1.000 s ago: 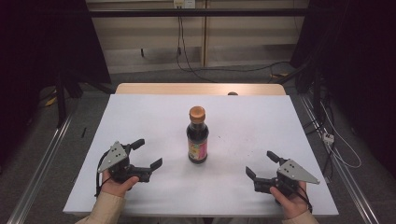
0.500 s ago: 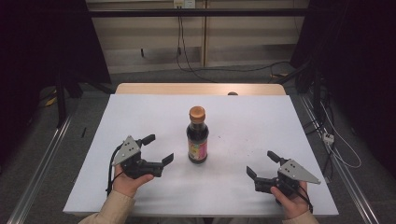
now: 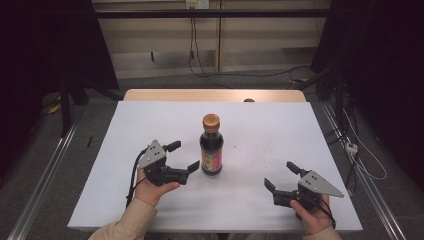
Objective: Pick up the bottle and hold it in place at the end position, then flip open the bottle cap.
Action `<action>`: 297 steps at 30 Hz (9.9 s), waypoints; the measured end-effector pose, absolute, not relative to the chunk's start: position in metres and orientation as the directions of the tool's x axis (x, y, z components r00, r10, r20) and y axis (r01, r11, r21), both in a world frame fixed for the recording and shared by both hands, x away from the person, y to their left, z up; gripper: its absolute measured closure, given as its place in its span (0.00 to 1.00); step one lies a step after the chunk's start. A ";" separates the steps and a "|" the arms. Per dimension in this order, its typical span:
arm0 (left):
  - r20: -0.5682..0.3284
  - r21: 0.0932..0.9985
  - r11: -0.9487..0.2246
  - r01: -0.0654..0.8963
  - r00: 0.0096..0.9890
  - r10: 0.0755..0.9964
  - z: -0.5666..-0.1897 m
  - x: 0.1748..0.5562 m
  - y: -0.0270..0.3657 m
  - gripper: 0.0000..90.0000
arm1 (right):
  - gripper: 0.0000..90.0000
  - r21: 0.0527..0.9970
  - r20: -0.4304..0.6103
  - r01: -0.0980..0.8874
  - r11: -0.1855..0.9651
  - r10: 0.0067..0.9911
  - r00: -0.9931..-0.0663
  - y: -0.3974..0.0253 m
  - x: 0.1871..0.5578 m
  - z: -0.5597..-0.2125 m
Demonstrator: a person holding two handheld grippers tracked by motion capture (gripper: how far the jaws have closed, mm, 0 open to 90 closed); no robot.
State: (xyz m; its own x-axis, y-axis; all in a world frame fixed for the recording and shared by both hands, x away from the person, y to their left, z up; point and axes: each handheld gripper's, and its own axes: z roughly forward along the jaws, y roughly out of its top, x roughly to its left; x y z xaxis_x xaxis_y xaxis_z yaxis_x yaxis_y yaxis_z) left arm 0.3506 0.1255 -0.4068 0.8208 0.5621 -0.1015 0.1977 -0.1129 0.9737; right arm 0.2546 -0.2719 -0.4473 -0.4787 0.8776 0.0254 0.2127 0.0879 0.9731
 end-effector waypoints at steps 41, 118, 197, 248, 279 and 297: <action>-0.077 0.971 -0.137 0.194 0.803 0.592 -0.410 0.367 0.057 0.25 | 0.06 0.974 0.031 0.213 0.077 0.887 -0.460 -0.277 0.254 -0.447; -0.016 0.970 -0.182 0.163 0.787 0.617 -0.405 0.440 0.041 0.33 | 0.06 0.975 0.026 0.209 0.079 0.889 -0.456 -0.282 0.253 -0.448; 0.013 0.962 -0.234 0.141 0.831 0.555 -0.403 0.461 0.041 0.32 | 0.06 0.971 0.013 0.216 0.106 0.872 -0.489 -0.274 0.254 -0.449; 0.002 0.956 -0.243 0.164 0.825 0.565 -0.403 0.457 0.040 0.33 | 0.10 0.936 0.121 0.342 0.083 0.836 -0.535 -0.229 0.352 -0.380; -0.001 0.954 -0.245 0.172 0.820 0.572 -0.402 0.457 0.040 0.33 | 0.13 0.941 0.075 0.314 0.129 0.823 -0.563 -0.202 0.388 -0.342; -0.003 0.954 -0.244 0.172 0.822 0.569 -0.403 0.458 0.040 0.33 | 0.56 0.954 0.050 0.266 0.140 0.798 -0.600 -0.196 0.396 -0.319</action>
